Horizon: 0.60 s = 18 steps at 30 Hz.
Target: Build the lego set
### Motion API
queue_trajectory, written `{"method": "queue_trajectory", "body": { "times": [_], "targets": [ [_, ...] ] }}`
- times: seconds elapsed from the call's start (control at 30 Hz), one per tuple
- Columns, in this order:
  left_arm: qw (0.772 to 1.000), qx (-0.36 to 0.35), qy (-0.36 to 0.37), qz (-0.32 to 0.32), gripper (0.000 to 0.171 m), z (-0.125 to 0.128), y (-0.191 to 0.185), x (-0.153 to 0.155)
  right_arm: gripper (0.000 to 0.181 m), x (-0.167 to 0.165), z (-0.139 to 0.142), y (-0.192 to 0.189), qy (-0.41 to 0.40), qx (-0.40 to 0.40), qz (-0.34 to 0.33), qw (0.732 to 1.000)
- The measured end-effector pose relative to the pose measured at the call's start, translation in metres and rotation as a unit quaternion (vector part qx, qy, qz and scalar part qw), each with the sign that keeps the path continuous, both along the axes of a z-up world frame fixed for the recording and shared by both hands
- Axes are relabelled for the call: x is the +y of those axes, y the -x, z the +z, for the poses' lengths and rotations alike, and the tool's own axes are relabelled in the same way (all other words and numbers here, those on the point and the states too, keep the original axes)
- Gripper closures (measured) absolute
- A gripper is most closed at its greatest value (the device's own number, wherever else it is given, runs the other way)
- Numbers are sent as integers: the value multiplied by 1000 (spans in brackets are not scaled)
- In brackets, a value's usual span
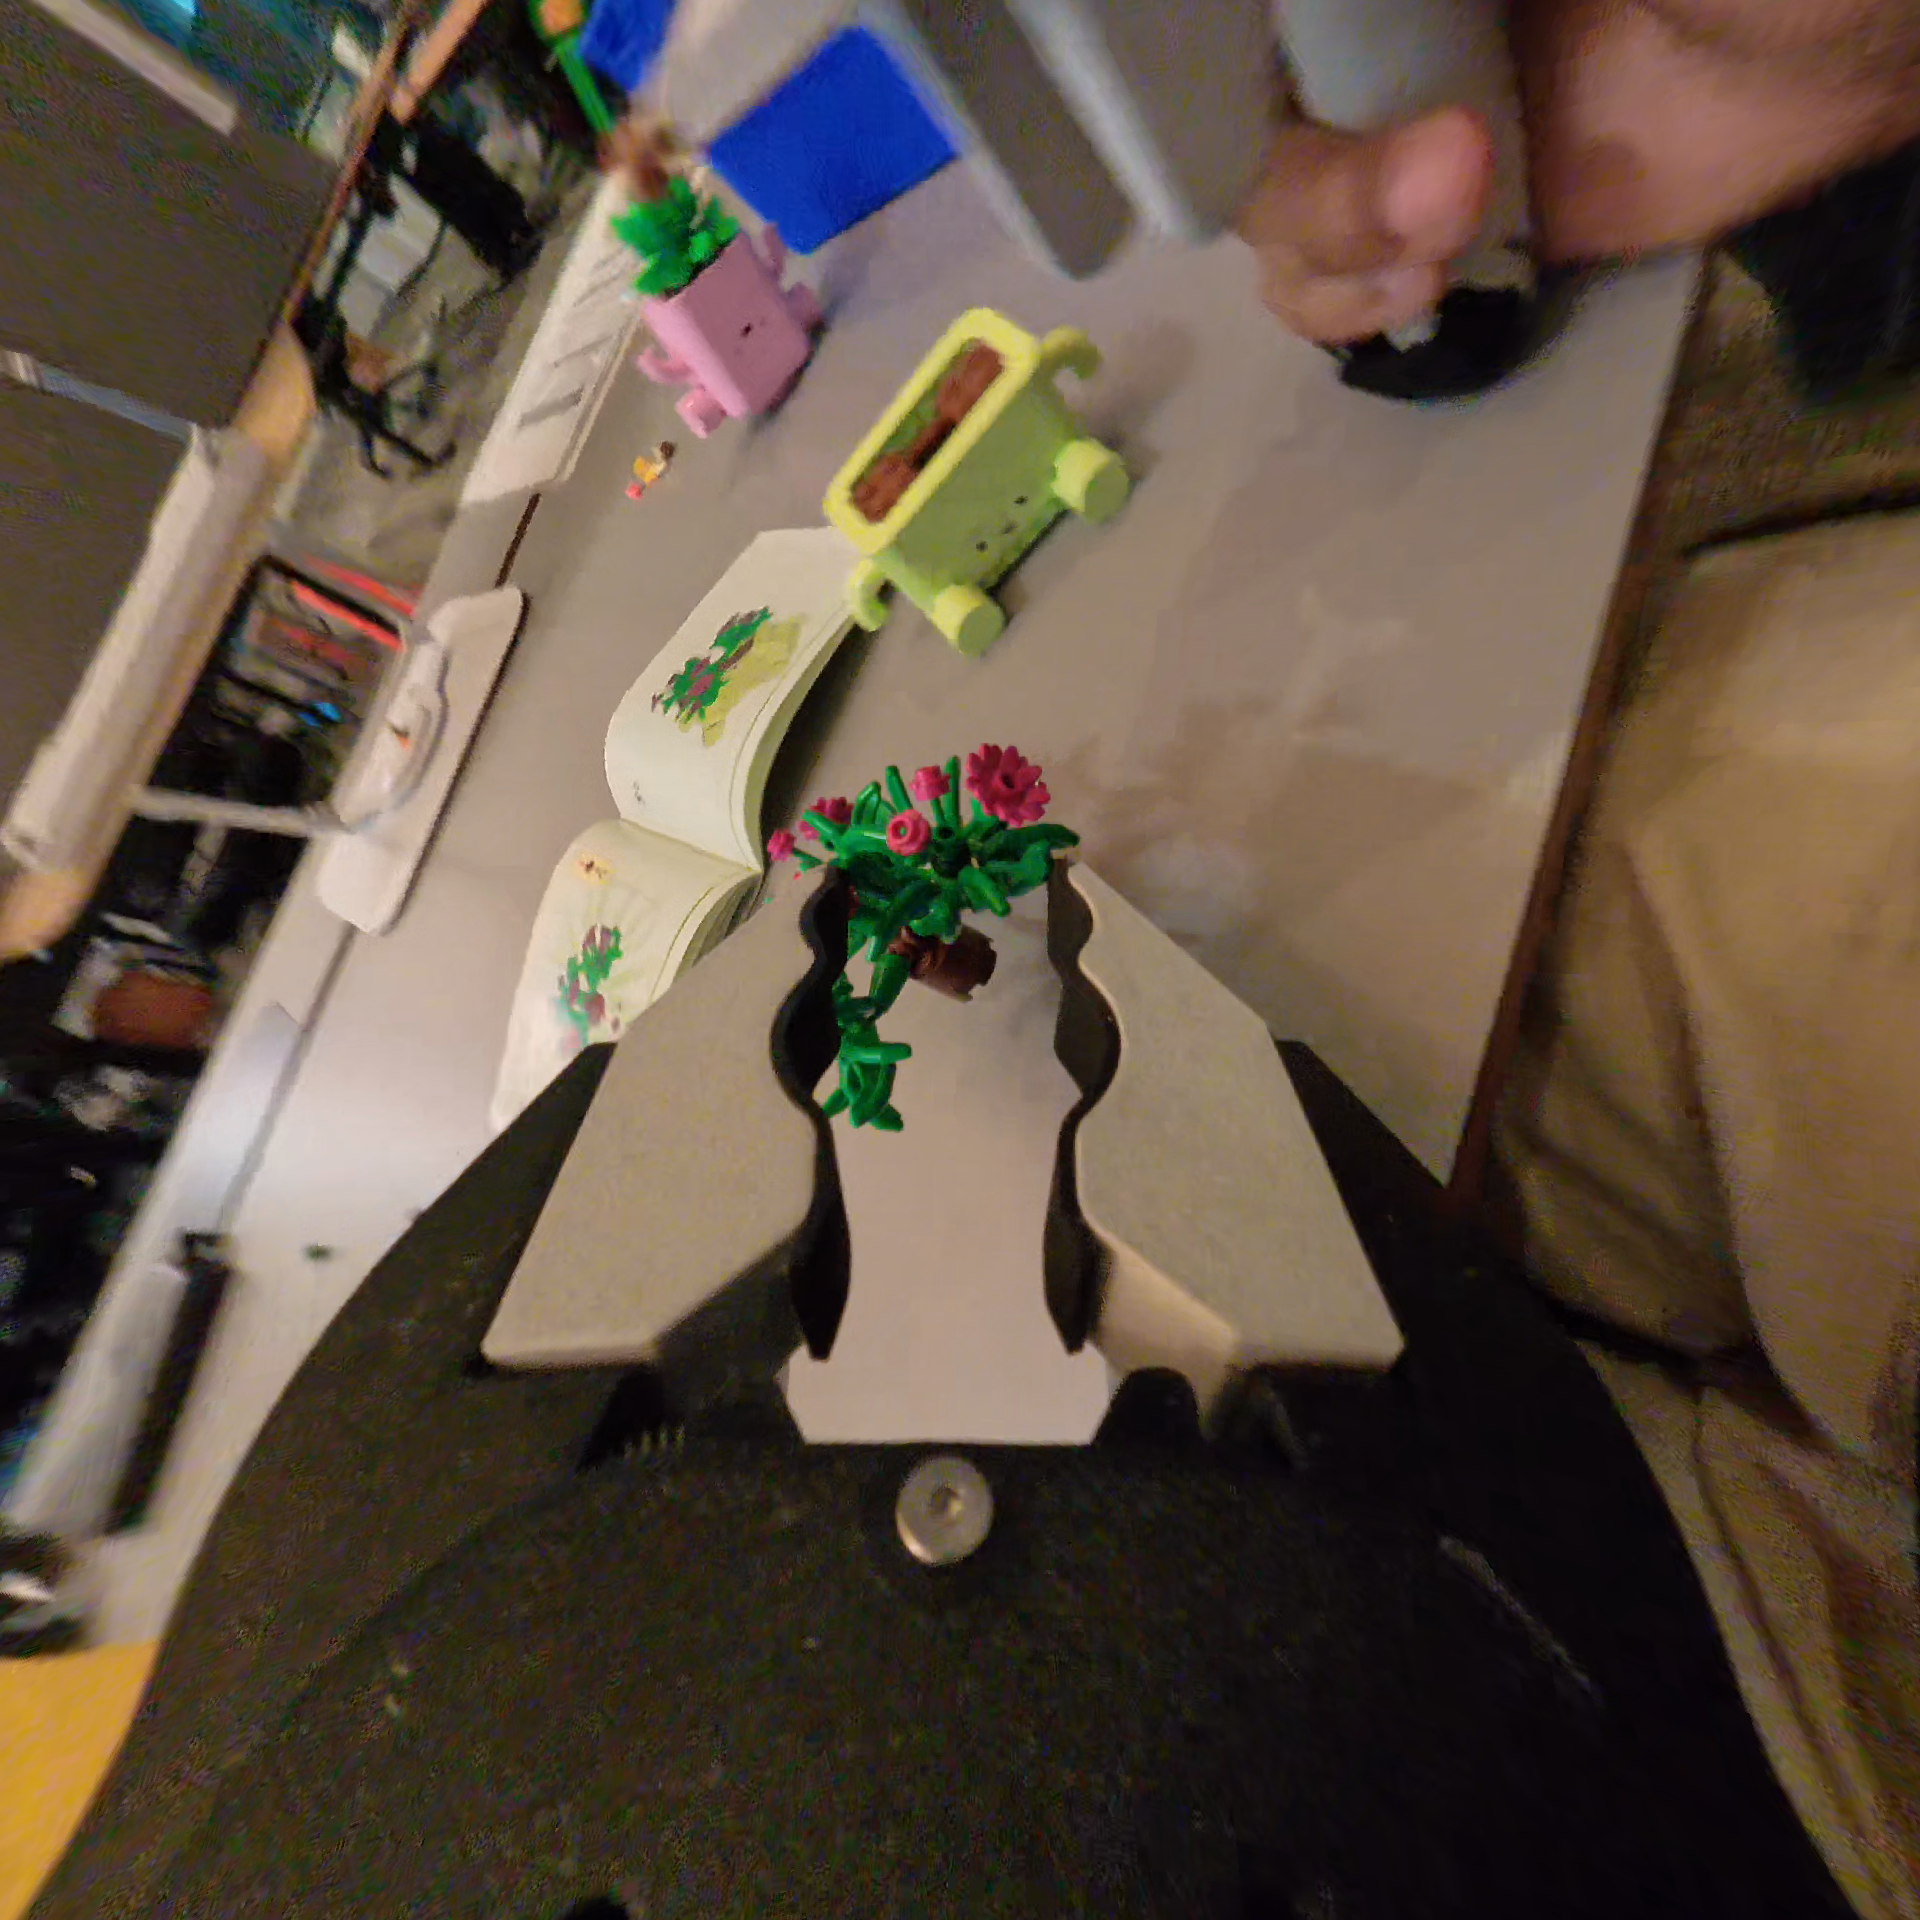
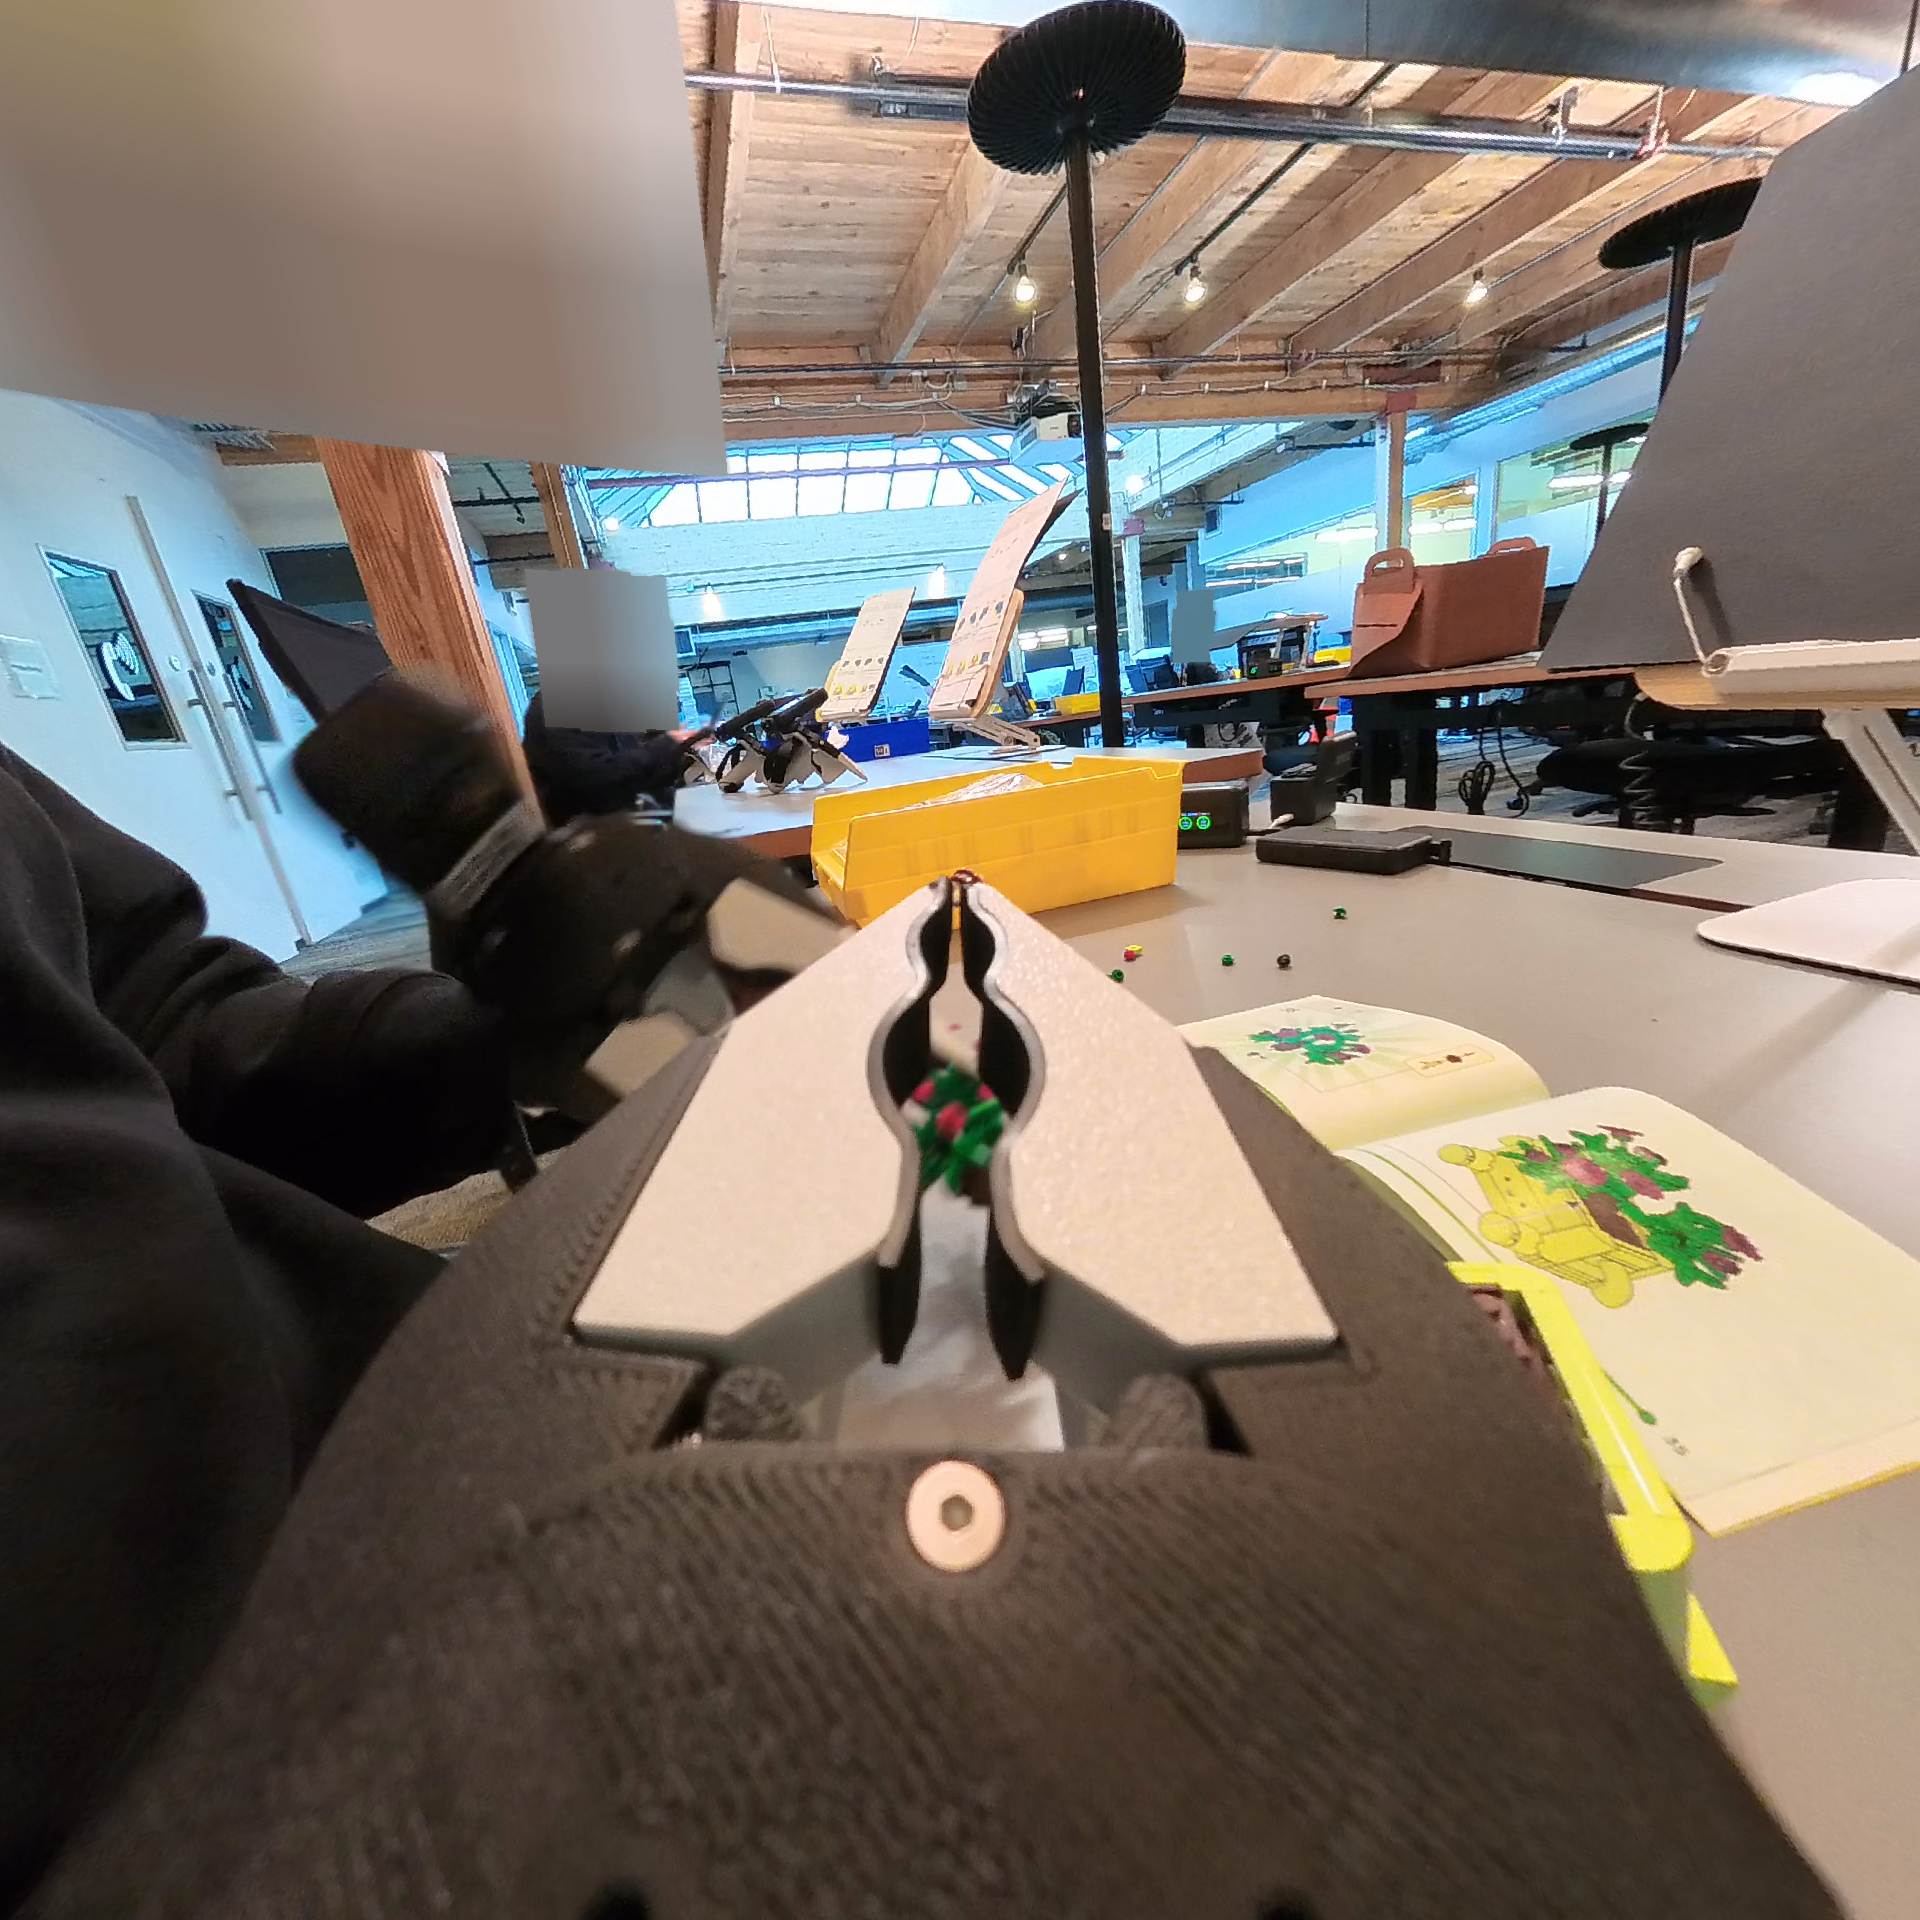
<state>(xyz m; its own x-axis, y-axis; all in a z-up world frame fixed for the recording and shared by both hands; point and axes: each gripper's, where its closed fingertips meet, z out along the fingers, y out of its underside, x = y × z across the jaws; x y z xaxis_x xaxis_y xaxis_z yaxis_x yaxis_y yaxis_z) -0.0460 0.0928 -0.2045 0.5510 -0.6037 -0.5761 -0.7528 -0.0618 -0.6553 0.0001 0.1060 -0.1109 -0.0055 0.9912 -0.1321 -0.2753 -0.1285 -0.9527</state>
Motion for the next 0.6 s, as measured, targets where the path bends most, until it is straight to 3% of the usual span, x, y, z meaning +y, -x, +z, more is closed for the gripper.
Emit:
{"method": "queue_trajectory", "body": {
  "times": [0.1,0.17,0.3,0.43,0.5,0.6],
  "targets": [
    [988,-124,72,63,134,6,17,12,181,0,0,0,2,0,1,1000],
    [959,-229,132,99,135,8,28,18,181,0,0,0,5,0,4,1000],
    [865,-423,235,134,135,13,51,24,181,0,0,0,8,1,7,1000],
    [774,-543,294,142,135,12,71,30,181,0,0,0,12,2,9,1000],
    [759,-561,299,139,134,12,77,31,181,0,0,0,14,3,10,1000],
    [777,-544,286,136,124,11,81,30,181,1,1,-1,18,6,10,1000]
  ]
}}
